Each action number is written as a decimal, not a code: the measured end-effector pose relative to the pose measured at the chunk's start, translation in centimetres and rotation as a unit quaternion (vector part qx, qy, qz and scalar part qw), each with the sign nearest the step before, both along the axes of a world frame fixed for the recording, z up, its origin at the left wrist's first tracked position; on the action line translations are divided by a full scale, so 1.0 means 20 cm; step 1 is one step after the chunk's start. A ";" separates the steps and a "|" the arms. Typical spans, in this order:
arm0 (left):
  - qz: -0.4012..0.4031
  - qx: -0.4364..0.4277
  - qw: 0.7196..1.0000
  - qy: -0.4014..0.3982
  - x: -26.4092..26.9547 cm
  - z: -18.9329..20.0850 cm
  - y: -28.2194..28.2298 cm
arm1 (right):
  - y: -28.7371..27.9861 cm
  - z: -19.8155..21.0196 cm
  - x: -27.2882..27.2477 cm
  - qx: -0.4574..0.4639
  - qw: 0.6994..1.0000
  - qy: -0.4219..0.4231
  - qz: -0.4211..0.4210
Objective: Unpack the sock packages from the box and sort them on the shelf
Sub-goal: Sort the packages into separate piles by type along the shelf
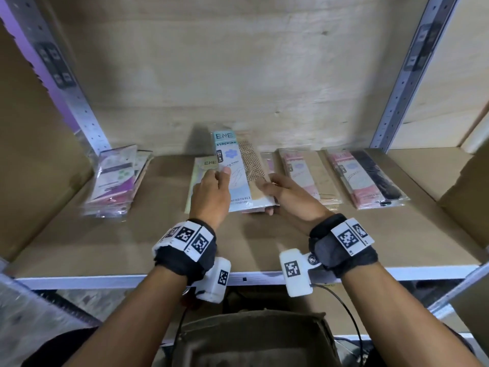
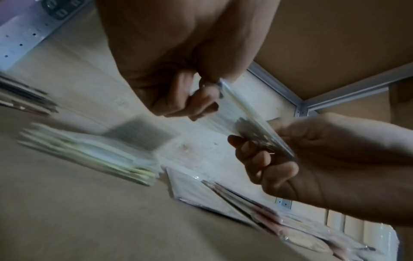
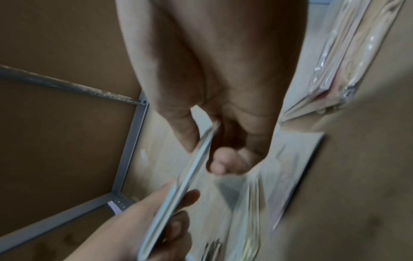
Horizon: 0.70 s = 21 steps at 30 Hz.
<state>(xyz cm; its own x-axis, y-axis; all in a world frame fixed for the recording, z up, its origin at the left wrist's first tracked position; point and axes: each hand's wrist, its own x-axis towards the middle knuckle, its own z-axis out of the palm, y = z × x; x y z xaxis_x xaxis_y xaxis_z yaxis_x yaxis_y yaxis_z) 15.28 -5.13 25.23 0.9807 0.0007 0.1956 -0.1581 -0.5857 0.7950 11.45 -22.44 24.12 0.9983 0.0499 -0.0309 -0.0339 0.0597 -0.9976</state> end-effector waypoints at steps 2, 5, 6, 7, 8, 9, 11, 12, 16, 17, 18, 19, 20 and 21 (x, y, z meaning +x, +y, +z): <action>0.010 0.026 0.999 -0.016 0.01 0.00 0.02 | -0.03 0.00 -0.02 -0.042 0.999 -0.002 0.027; 0.015 0.081 0.996 -0.038 0.01 -0.01 0.04 | -0.06 0.01 -0.03 -0.099 0.994 -0.008 0.039; 0.013 0.083 0.996 -0.042 0.02 -0.01 0.04 | -0.07 0.01 -0.04 -0.093 0.995 -0.010 0.045; 0.011 0.076 0.996 -0.045 0.03 -0.01 0.04 | -0.07 0.01 -0.04 -0.070 0.996 -0.007 0.050; 0.009 0.061 0.997 -0.044 0.03 -0.01 0.04 | -0.08 0.01 -0.04 -0.033 0.998 -0.002 0.056; 0.007 0.041 0.998 -0.037 0.04 -0.01 0.03 | -0.08 0.00 -0.04 0.005 0.998 0.002 0.061; 0.003 -0.022 1.000 -0.010 0.06 -0.02 0.03 | -0.09 -0.01 -0.04 0.067 0.996 0.013 0.064; 0.000 -0.062 0.998 0.005 0.06 -0.03 0.03 | -0.09 -0.02 -0.03 0.091 0.994 0.021 0.062; -0.011 -0.177 0.983 0.039 0.07 -0.03 0.04 | -0.06 -0.03 -0.03 0.132 0.989 0.028 0.068; -0.013 -0.183 0.982 0.046 0.07 -0.03 0.04 | -0.05 -0.02 -0.03 0.119 0.990 0.025 0.073; -0.017 -0.173 0.984 0.048 0.08 -0.04 0.06 | -0.04 -0.02 -0.02 0.099 0.992 0.021 0.076; -0.022 -0.146 0.988 0.048 0.09 -0.05 0.07 | -0.04 -0.01 -0.02 0.077 0.994 0.019 0.075; -0.025 -0.113 0.992 0.047 0.10 -0.05 0.08 | -0.04 -0.01 -0.02 0.055 0.996 0.018 0.067; -0.028 -0.086 0.995 0.048 0.11 -0.05 0.09 | -0.05 0.01 -0.01 0.033 0.998 0.017 0.053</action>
<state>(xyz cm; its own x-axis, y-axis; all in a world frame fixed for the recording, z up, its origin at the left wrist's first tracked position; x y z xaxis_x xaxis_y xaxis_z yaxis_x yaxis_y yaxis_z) 17.51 -3.28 24.32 0.9942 -0.0292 0.1033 -0.1058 -0.4320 0.8956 11.22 -23.40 24.36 0.9857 0.1581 -0.0584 -0.0777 0.1192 -0.9898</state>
